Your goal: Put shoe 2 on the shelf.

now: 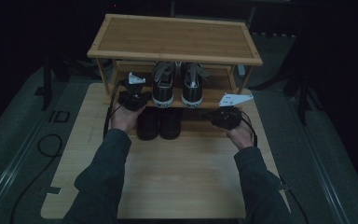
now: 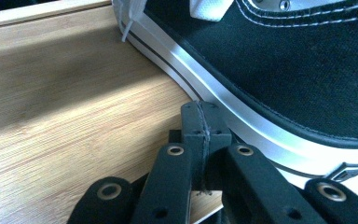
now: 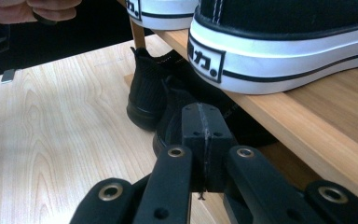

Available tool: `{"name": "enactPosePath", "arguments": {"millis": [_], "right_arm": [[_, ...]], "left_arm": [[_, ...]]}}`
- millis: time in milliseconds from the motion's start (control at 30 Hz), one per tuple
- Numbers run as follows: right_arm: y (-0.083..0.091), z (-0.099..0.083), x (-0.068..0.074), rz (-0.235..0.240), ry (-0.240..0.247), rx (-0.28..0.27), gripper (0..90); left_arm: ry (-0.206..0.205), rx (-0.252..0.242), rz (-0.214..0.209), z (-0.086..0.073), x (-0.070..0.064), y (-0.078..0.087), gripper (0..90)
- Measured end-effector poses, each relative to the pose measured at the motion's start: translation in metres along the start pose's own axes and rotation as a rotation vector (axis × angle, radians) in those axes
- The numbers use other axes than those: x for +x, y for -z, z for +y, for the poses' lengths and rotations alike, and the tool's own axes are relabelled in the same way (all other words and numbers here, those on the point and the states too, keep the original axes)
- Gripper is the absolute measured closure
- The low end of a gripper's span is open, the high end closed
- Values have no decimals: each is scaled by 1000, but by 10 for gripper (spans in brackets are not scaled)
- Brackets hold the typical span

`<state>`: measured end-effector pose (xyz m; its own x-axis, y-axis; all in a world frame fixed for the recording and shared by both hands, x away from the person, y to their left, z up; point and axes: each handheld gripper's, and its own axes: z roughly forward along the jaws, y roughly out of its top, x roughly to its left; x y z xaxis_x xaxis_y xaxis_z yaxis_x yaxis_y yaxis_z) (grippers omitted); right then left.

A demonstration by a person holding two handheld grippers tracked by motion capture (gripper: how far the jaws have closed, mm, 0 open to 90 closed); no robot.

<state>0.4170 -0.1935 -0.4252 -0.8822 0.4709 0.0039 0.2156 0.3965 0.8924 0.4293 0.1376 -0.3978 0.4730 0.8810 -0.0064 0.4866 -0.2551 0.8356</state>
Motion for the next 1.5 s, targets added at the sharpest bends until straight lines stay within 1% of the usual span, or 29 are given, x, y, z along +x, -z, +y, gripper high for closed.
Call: {"name": "enactPosePath", "arguments": {"millis": [67,167,233,300,433,467,600,700,833,900,933,967,1000,1067,1200,1500], "right_arm": [[-1,0,0,3,-1,0,900],[-2,0,1,4,-1,1,900],[-2,0,1,6,-1,0,900],[-1,0,2,6,3,3,900],[0,-2,0,4,-3,7,900],[0,-2,0,4,-2,6,900],[1,-5,0,-2,-7,7,900],[3,-6,-2,-5,-12,6,900],[4,-6,-3,-11,-12,7,900],[5,-5,-3,-22,-13,2,900],[6,-5,-3,-29,-11,-1,900],[7,-5,-4,-35,-14,-6,900],[8,-5,-4,-36,-17,-6,900],[8,-5,-5,-38,-17,-2,900],[7,-6,-6,-39,-19,2,900],[0,-7,-4,-25,-21,12,900]], "left_arm": [[-3,2,-9,1,-1,0,900],[-19,13,-11,4,-6,-3,900],[-13,8,-7,5,-8,-6,900],[-8,6,-19,6,-10,-8,900],[-9,11,-3,8,-12,-11,900],[-5,11,0,9,-12,-12,900],[6,13,20,13,-10,-16,899],[19,16,17,15,-8,-18,899],[20,27,43,19,-6,-22,899],[28,29,61,23,-5,-24,898],[9,37,74,25,-3,-25,898],[14,34,78,26,-2,-26,899],[28,28,77,27,-1,-27,899],[38,25,74,28,-1,-28,899],[22,24,75,30,-2,-29,900],[29,21,76,29,-3,-29,900]]}}
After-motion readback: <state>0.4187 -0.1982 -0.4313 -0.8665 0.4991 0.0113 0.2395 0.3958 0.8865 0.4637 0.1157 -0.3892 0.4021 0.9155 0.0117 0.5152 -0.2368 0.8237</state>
